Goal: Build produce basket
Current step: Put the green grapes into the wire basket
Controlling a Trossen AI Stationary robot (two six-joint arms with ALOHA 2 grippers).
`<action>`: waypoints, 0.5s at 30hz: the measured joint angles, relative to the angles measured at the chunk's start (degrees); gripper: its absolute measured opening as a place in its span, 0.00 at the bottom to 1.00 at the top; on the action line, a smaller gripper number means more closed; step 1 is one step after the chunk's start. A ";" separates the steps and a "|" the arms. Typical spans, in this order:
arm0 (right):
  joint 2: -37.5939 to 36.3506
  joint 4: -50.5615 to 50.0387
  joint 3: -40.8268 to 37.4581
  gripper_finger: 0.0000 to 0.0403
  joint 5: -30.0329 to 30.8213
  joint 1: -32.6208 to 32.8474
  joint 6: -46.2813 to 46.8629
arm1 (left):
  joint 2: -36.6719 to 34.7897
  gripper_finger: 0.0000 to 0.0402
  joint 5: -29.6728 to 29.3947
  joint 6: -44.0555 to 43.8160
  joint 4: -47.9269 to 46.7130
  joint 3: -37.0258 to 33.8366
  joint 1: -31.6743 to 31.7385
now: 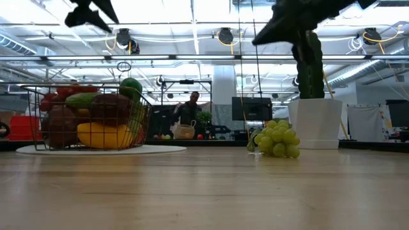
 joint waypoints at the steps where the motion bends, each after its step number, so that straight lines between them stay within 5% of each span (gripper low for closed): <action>1: 0.00 -0.94 0.00 0.00 0.73 -0.41 2.90 | -0.16 0.42 0.01 -0.02 0.03 0.99 -0.29; 9: 0.02 -2.61 0.13 0.01 6.97 -1.74 14.68 | -2.62 0.33 0.07 -1.73 -0.30 3.33 -5.08; 15: 0.68 -11.47 7.54 0.07 2.31 -4.71 10.95 | -3.33 0.31 -0.16 -3.25 -0.25 2.88 -11.51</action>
